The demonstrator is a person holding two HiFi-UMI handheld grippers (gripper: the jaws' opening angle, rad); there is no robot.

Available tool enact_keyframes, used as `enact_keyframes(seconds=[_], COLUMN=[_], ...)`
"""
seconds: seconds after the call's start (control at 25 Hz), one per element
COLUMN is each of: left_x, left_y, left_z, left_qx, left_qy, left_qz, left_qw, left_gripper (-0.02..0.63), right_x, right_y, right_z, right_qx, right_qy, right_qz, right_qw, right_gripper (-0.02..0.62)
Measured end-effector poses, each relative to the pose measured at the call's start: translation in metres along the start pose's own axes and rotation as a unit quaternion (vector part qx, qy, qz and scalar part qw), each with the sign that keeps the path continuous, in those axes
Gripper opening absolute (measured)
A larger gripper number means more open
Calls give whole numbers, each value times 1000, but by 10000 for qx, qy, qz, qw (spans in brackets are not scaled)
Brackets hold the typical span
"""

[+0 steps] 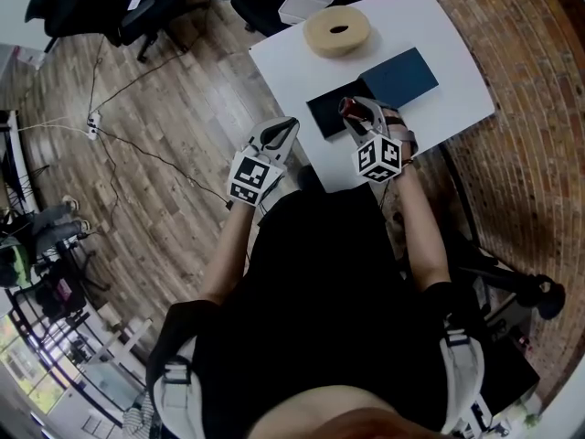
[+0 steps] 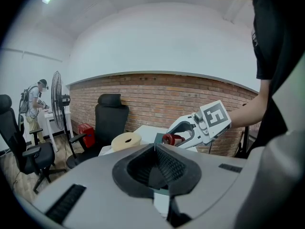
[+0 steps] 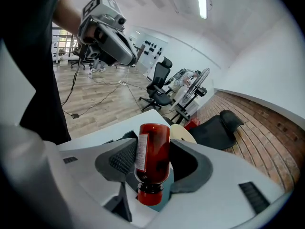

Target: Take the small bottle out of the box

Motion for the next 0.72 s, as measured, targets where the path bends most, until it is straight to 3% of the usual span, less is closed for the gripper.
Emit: enact_keyframes(seconds=[0.4,0.72], left_x=[2,9], left_y=[-2,-7], left_z=[11,16], left_qx=[-40,-26], left_qy=[-64,-45], left_qz=[34,34], left_qw=[10000,10000], left_gripper=[25,25], right_x=[-10,-15], right_y=[15,14], right_z=[-19,-17], right_qx=[-314,-245], right_qy=[-2,-75], right_qz=[295,378], right_qw=[9991,9990], right_gripper=[215,215])
Point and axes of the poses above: the fingertips, and each gripper's own axes: z forward along the fingers, y to its right, x out of its top, the point moved 5 cm from there along -z, backward along the fingers, and after that the axes turned 14 degrees about -z, right-handed, at the moved point
